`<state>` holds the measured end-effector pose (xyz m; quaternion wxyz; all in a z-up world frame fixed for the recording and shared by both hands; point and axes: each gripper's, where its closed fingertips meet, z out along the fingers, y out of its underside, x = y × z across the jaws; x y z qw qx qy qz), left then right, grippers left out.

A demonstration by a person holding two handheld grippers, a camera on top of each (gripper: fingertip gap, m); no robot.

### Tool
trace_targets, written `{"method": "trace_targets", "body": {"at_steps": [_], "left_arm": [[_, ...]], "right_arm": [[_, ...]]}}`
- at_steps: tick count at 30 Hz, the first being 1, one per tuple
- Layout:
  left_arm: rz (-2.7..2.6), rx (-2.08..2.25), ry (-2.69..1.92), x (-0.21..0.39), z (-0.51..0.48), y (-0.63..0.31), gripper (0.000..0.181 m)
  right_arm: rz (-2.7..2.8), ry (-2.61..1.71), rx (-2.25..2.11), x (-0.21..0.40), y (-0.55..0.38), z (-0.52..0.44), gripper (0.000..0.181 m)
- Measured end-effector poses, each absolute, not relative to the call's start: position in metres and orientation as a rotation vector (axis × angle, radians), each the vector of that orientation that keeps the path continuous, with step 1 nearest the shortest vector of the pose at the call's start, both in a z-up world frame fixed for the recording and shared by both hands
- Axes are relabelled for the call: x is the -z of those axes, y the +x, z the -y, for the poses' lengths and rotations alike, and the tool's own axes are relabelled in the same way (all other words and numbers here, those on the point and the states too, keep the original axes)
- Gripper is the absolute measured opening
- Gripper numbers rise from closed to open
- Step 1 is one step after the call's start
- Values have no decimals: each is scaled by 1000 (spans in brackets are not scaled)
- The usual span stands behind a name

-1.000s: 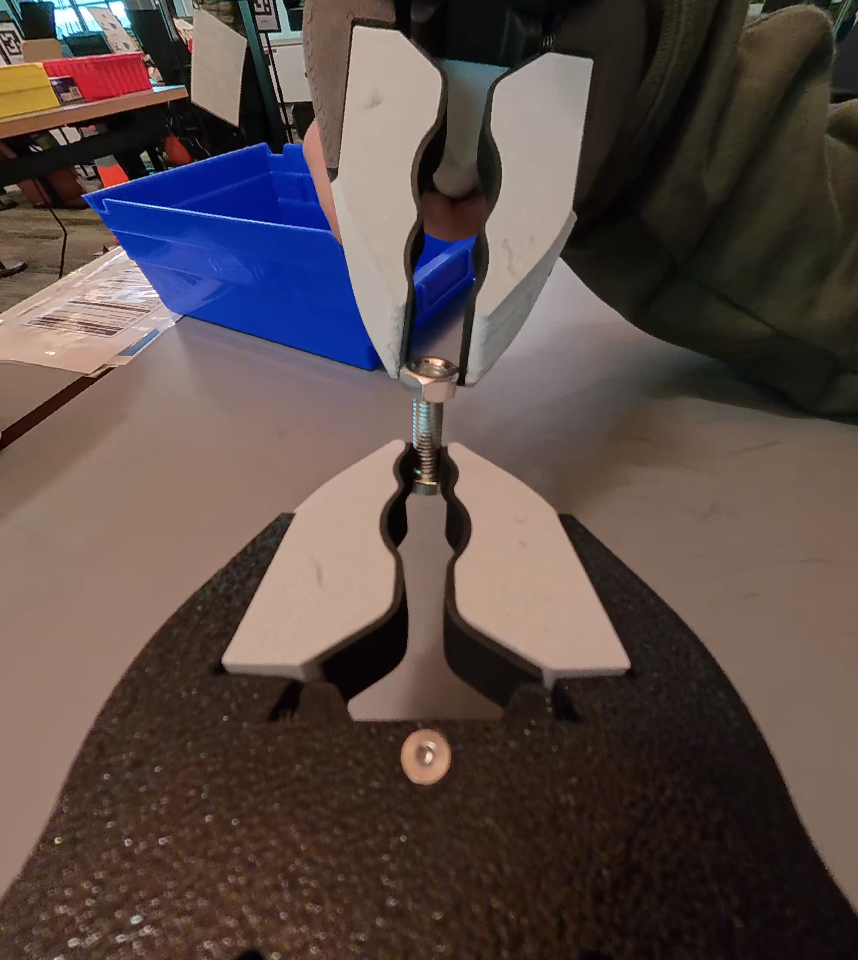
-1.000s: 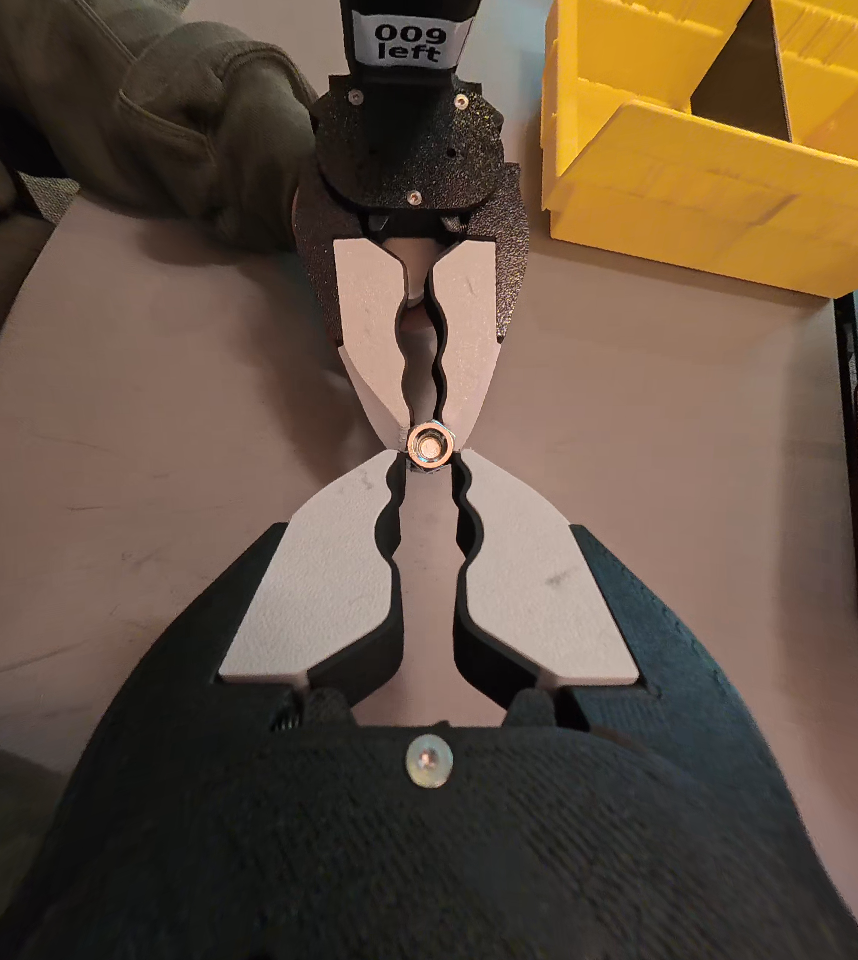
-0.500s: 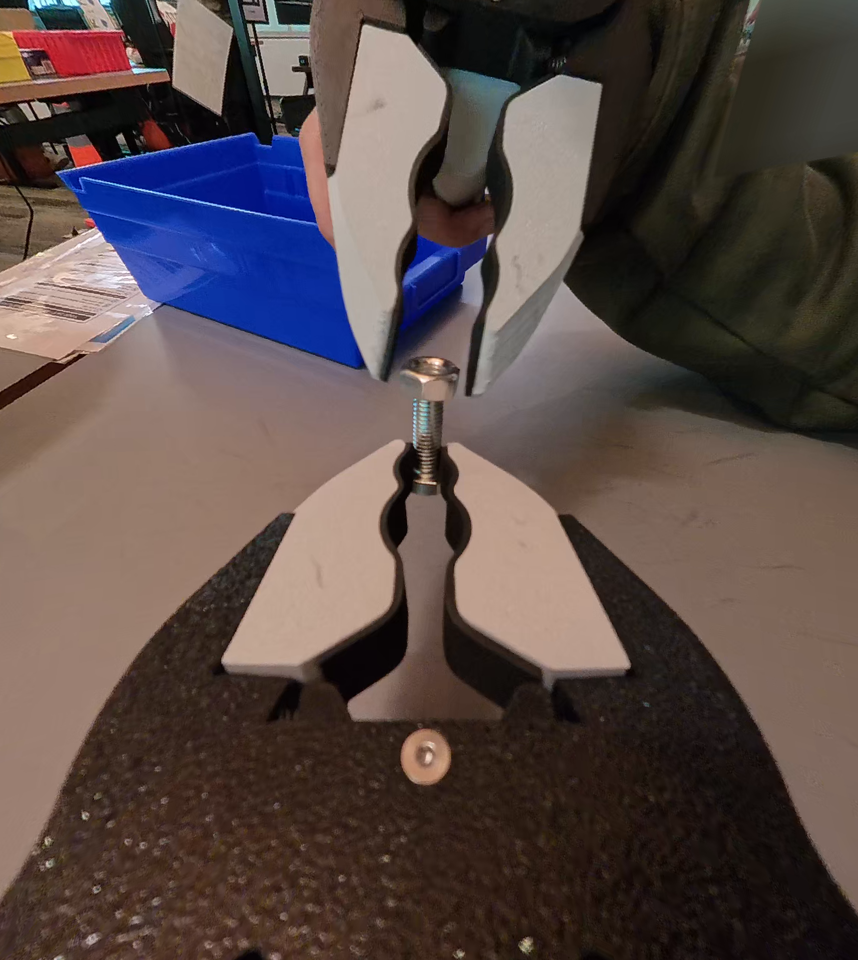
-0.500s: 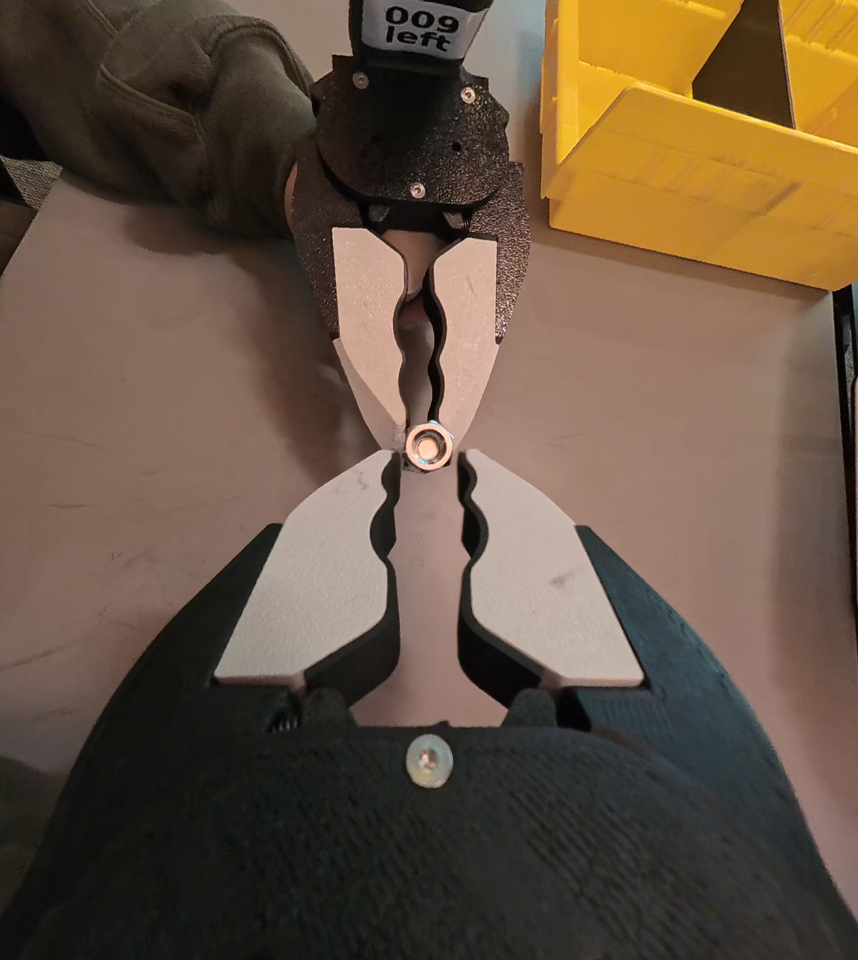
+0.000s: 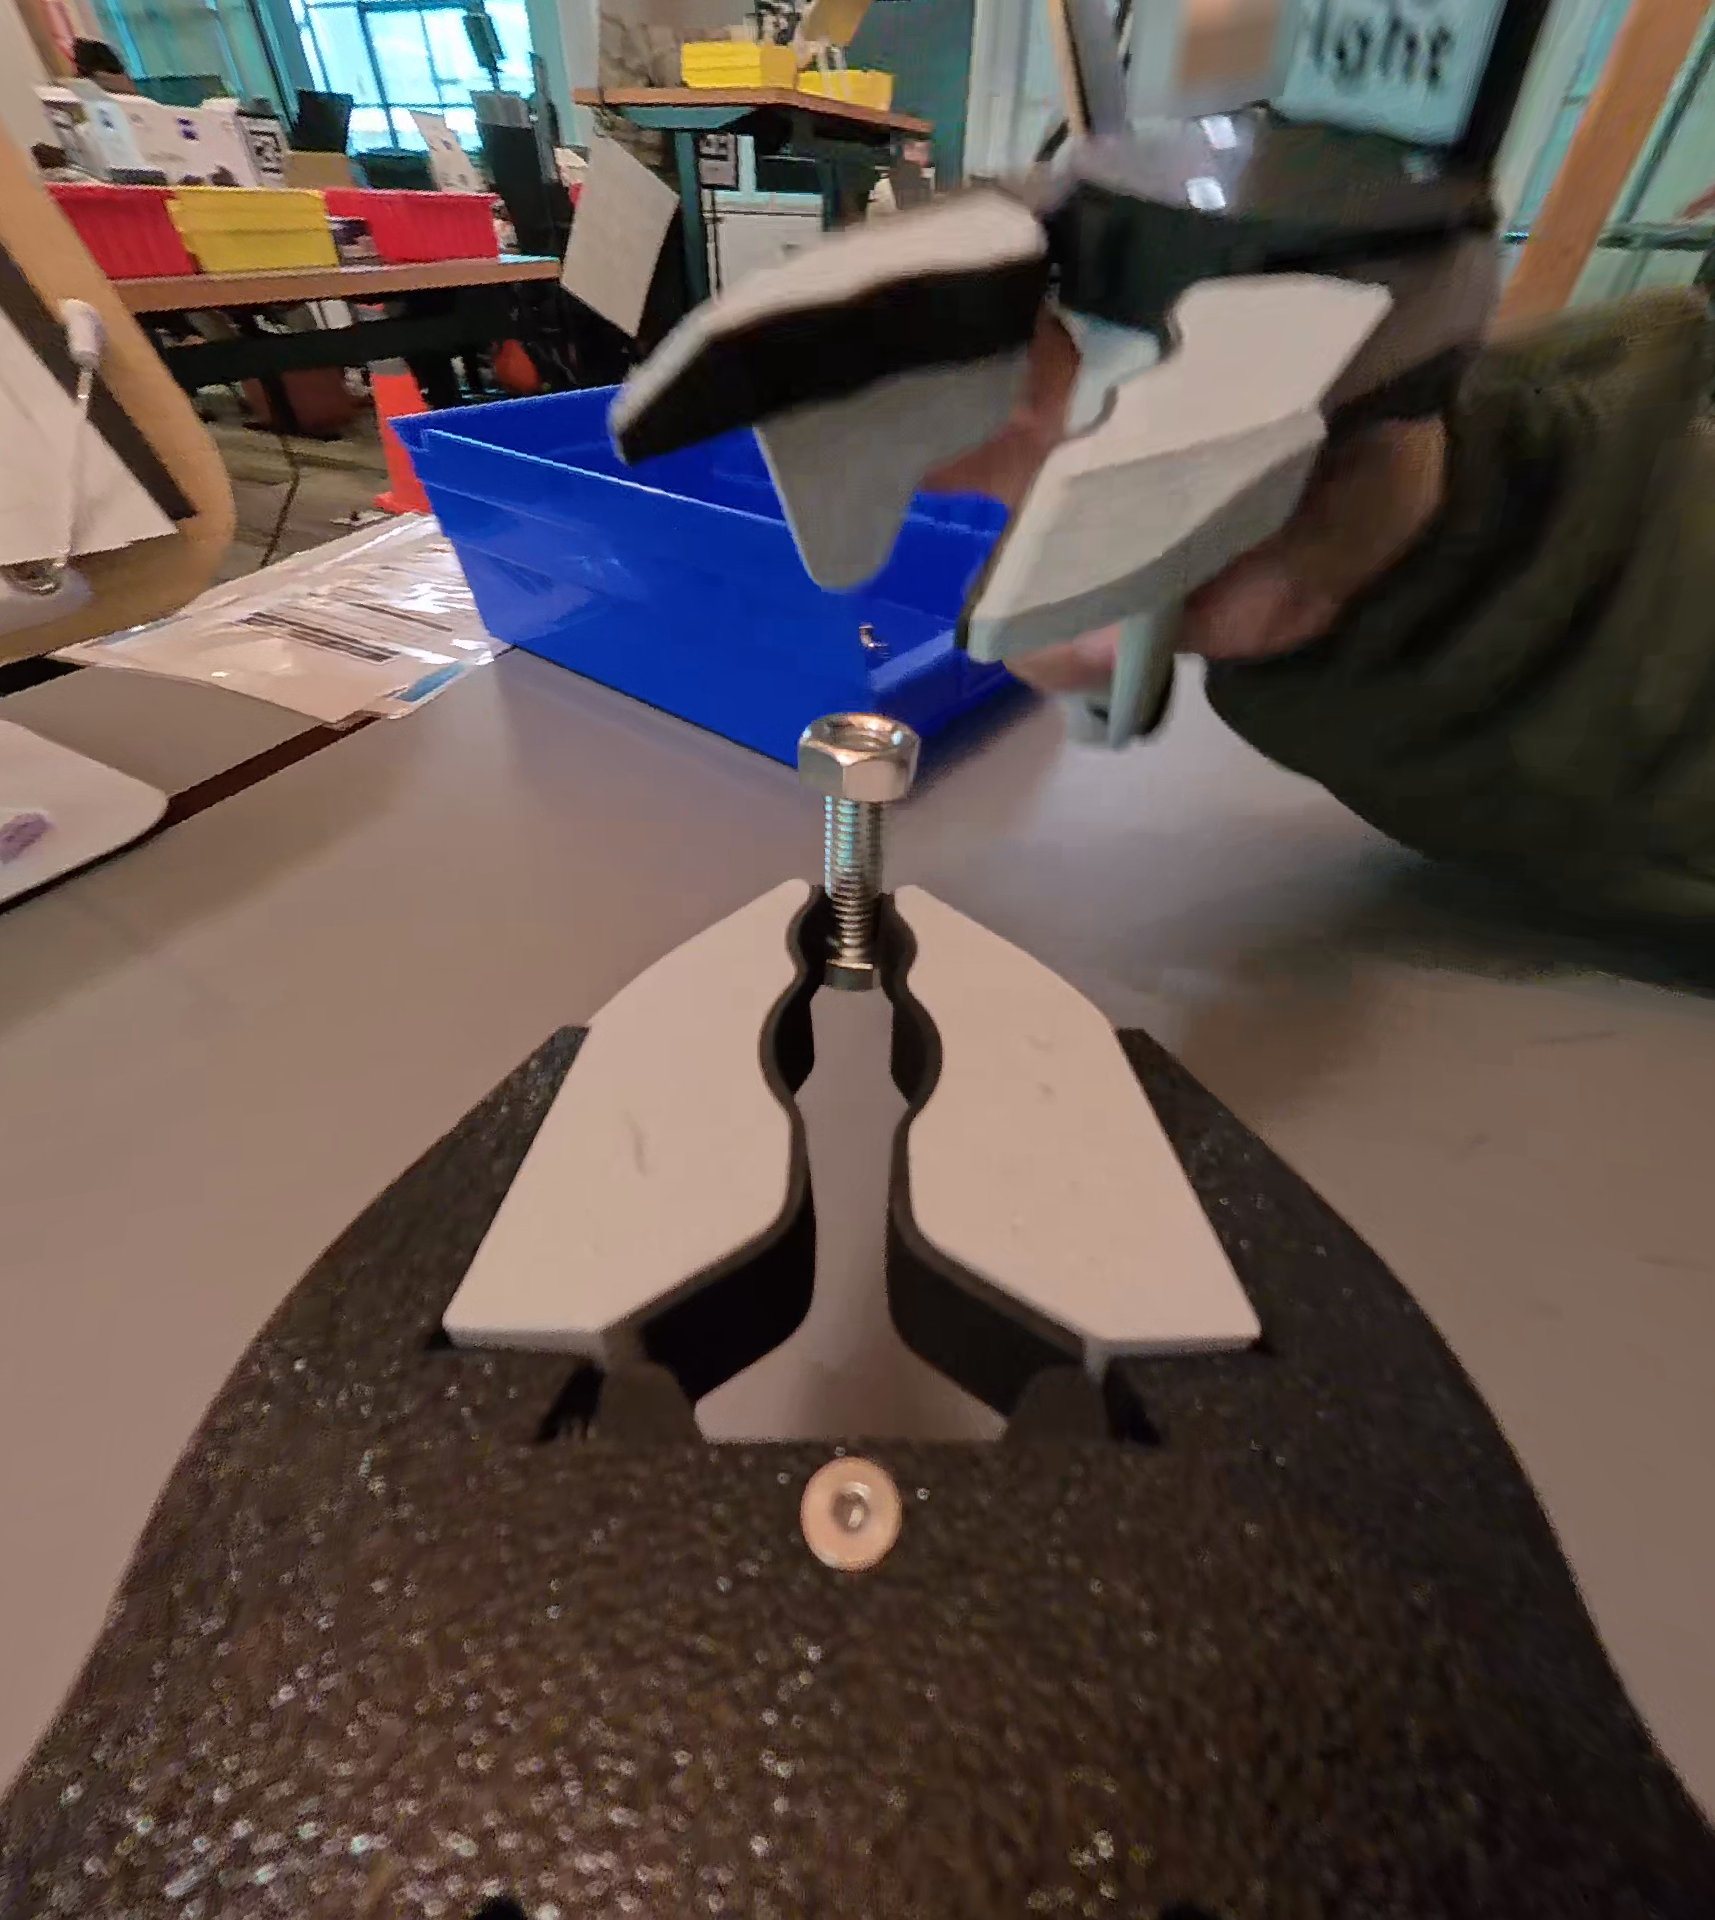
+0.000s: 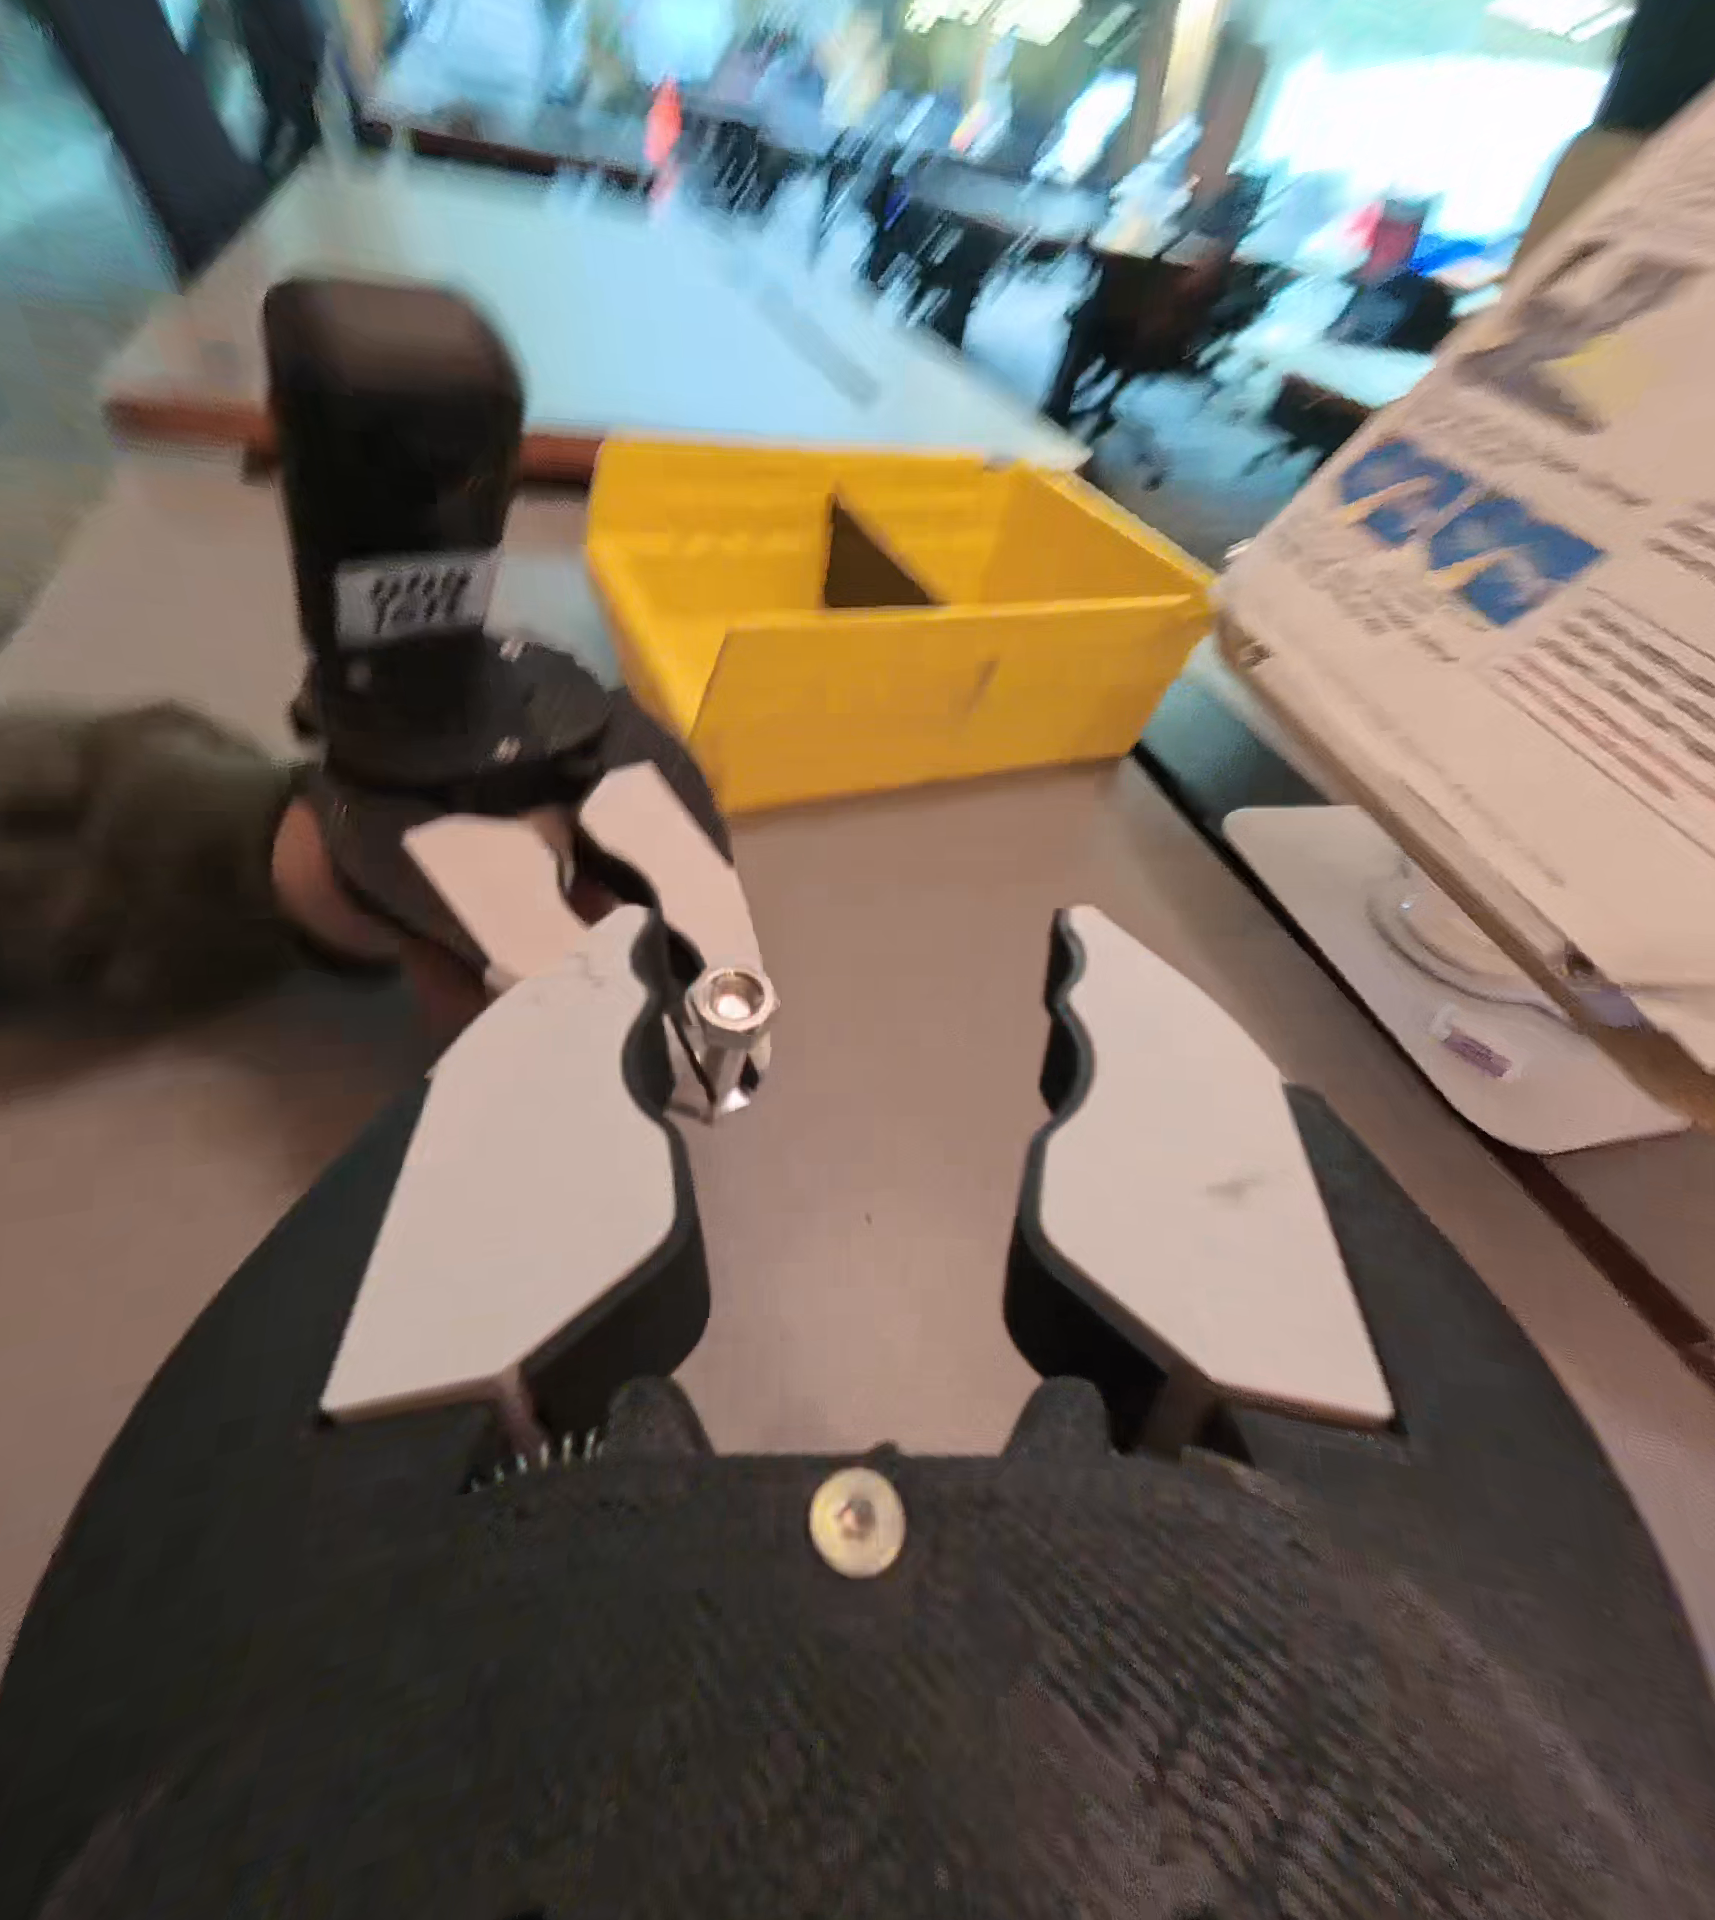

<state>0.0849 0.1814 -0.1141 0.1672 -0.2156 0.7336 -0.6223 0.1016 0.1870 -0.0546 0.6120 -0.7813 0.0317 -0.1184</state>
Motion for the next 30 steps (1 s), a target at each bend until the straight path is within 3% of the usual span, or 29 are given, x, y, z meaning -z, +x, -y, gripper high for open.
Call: {"method": "trace_targets", "body": {"at_steps": [3,6,30], "left_arm": [[-2077,1764,-633,114,-184,87,9],[-2086,1761,-639,115,-183,87,9],[-2129,1733,-663,123,-181,87,9]], "right_arm": [[-248,-1626,279,70,96,-186,75],[-288,-1505,300,76,81,-186,67],[-304,-1528,229,88,68,-197,56]]}}
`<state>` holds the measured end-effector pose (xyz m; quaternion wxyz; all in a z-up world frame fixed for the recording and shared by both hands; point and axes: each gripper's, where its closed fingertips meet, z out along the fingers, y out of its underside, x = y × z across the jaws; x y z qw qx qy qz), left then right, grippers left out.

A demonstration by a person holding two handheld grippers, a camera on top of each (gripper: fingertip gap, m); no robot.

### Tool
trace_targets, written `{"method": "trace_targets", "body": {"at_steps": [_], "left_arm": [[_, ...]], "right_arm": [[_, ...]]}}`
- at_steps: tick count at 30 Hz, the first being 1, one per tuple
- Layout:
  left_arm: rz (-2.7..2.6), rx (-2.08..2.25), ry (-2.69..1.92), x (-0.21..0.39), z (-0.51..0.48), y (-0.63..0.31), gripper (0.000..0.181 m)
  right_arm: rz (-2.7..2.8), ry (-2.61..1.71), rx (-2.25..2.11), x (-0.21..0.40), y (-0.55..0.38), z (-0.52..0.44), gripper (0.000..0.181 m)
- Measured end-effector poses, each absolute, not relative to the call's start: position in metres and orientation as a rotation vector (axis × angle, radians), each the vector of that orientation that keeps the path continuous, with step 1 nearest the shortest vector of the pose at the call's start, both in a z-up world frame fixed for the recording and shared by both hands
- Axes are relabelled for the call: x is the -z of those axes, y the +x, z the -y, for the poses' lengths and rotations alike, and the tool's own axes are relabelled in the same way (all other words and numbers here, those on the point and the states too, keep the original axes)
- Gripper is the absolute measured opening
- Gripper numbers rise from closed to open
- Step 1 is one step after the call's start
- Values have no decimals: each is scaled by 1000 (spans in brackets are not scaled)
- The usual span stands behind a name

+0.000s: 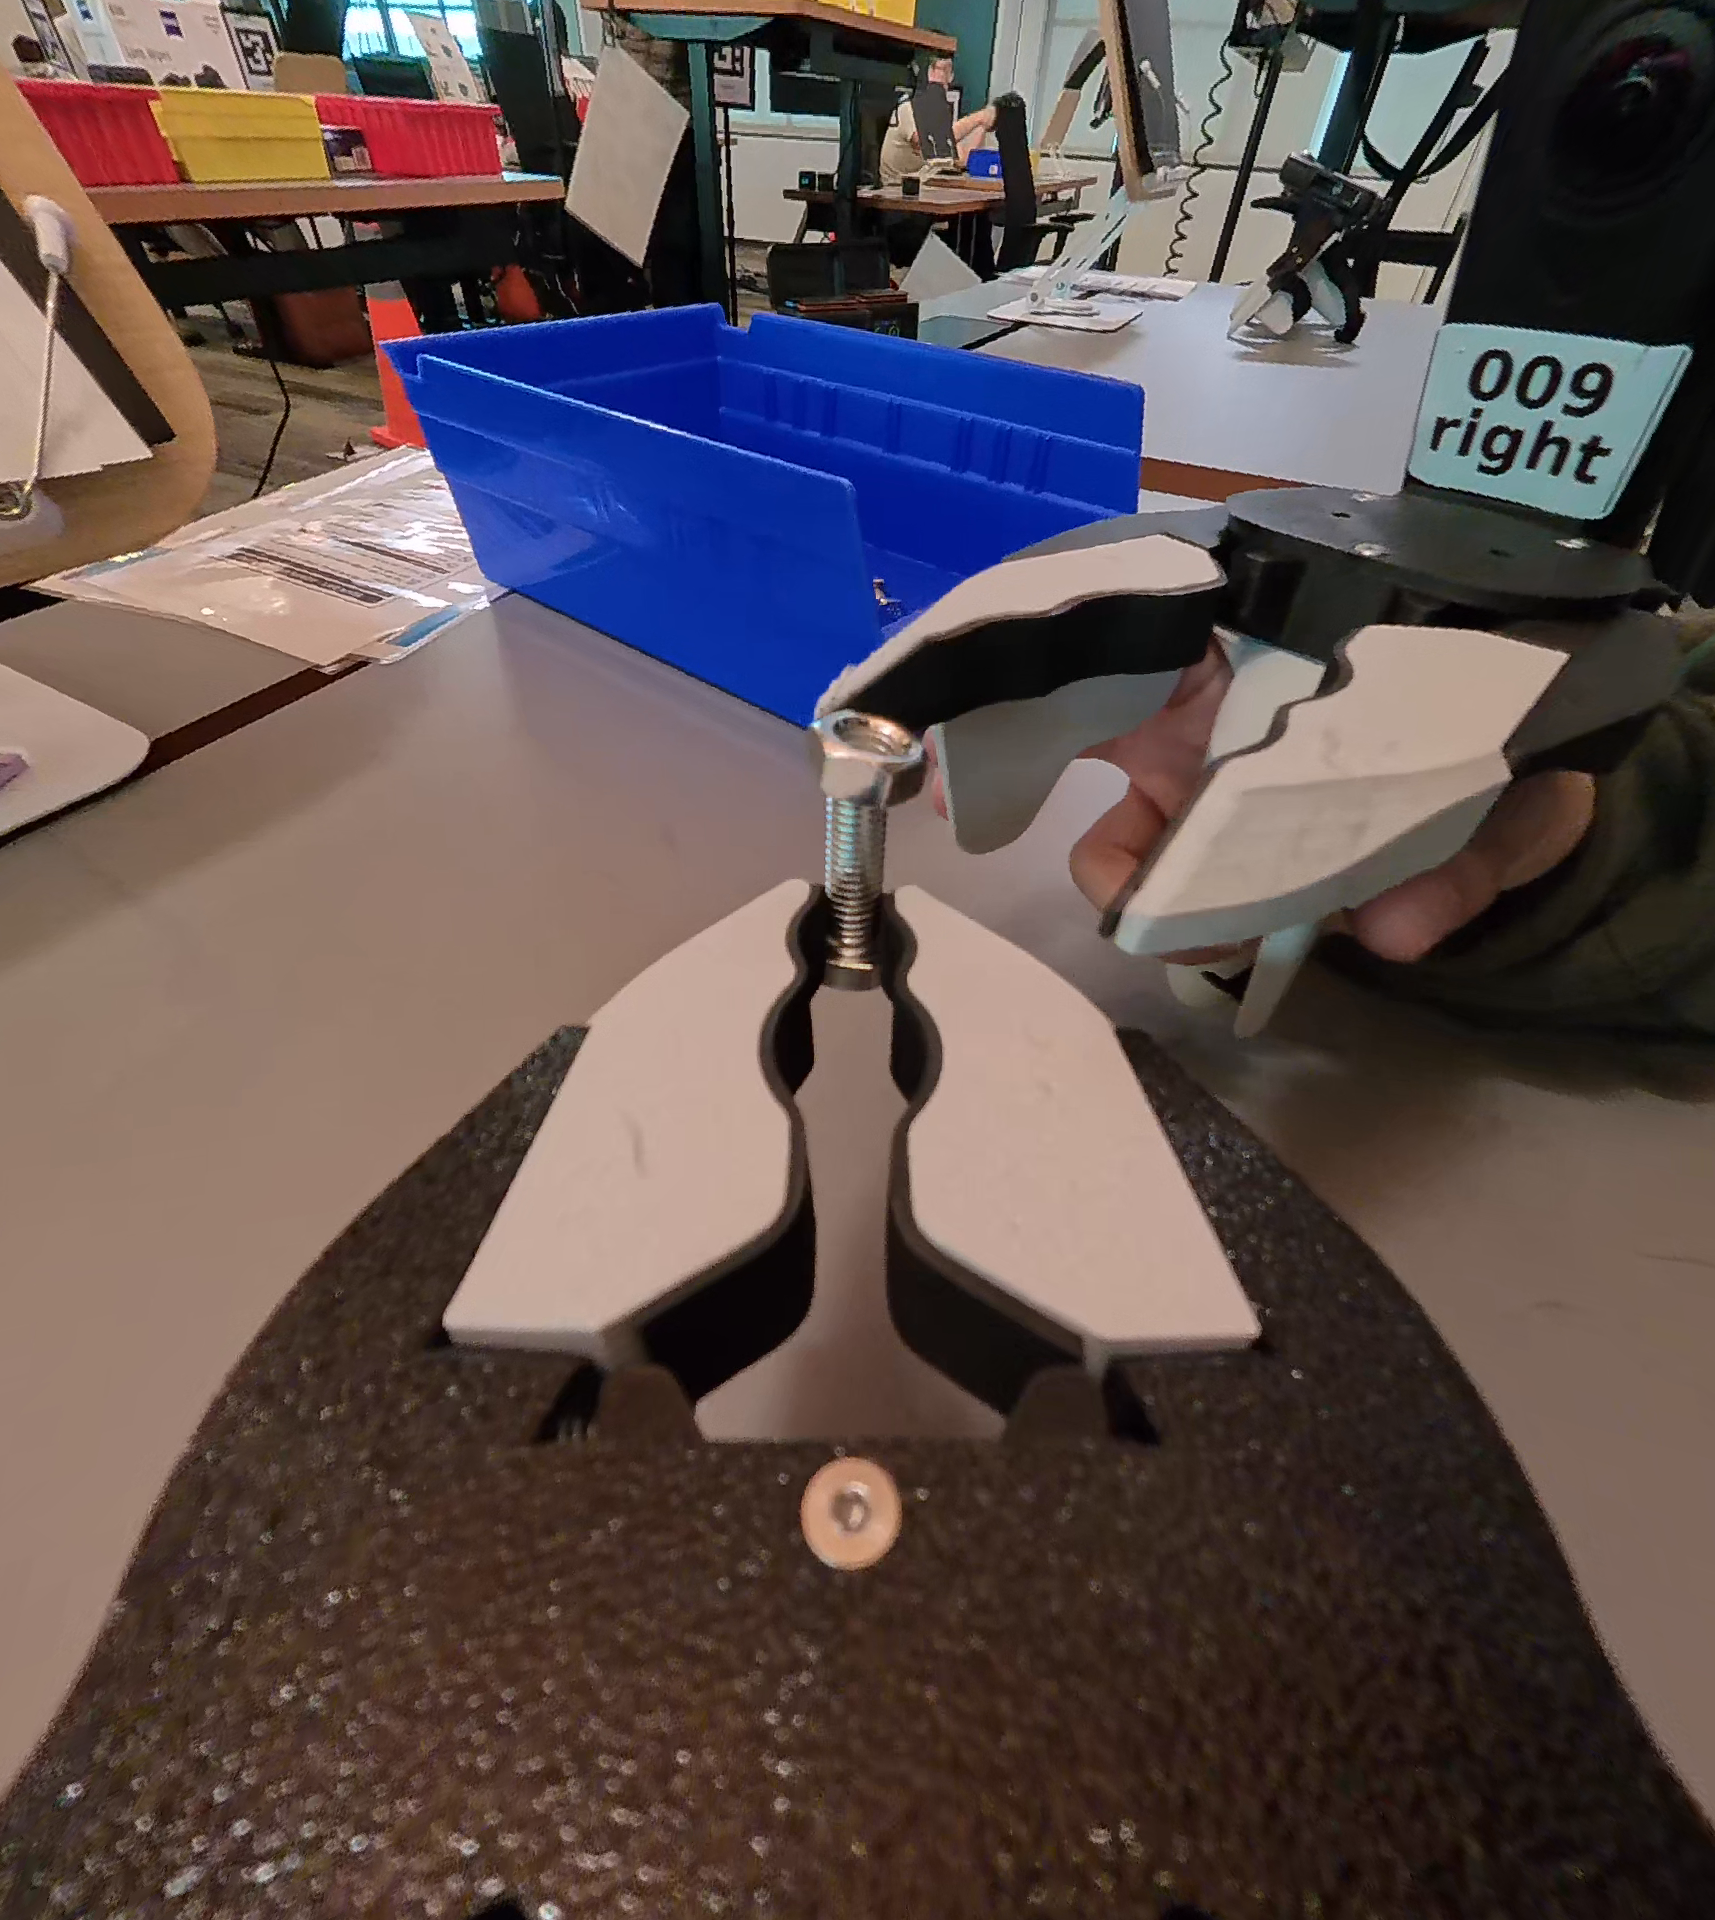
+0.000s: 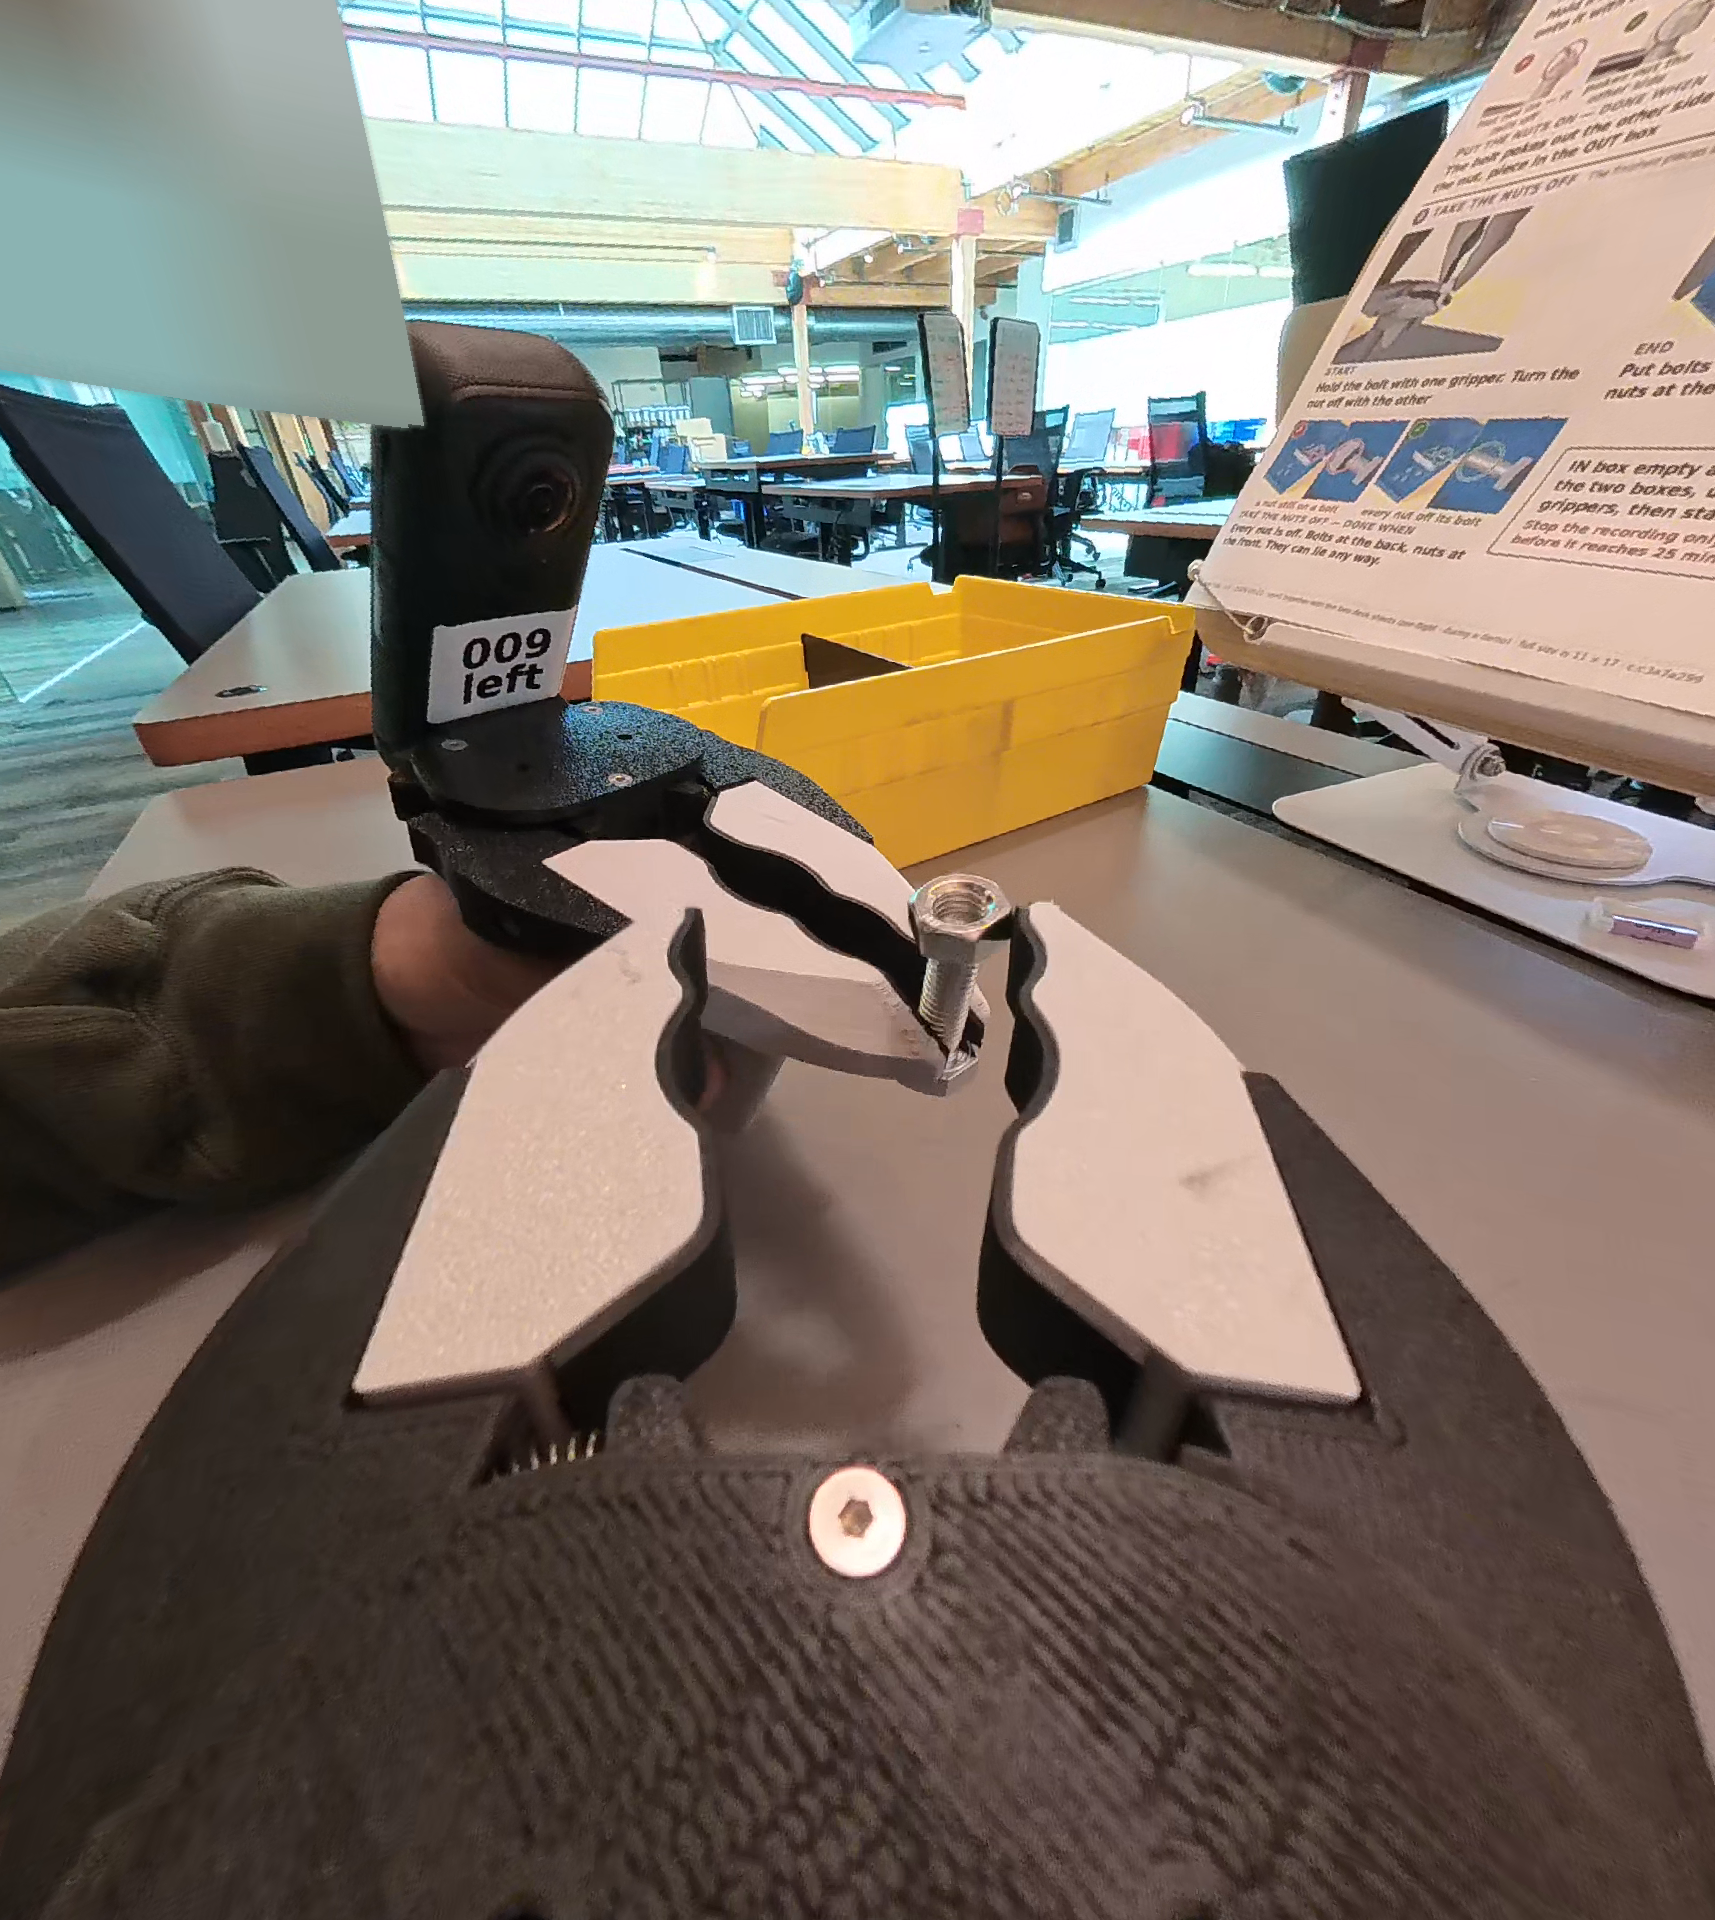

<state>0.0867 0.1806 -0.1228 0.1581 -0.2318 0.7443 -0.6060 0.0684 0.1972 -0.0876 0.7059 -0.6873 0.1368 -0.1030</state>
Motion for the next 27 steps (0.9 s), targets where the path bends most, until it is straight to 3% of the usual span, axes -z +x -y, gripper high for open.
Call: {"method": "trace_targets", "body": {"at_steps": [5,9,14,18,23,27], "left_arm": [[-2129,1743,-682,123,-182,87,9],[-2181,1742,-666,128,-178,84,9],[-2258,1647,-626,139,-176,81,9],[-2266,1633,-624,140,-175,81,9],[-2244,1665,-642,137,-177,82,9],[-2224,1693,-666,134,-179,84,9]], "right_arm": [[-311,-1529,222,88,69,-197,53],[-328,-1549,224,94,72,-196,40],[-360,-1791,68,131,80,-179,38],[-535,-1653,32,122,105,-157,15],[-455,-1688,44,115,102,-138,34],[-557,-1687,277,101,132,-74,26]]}}
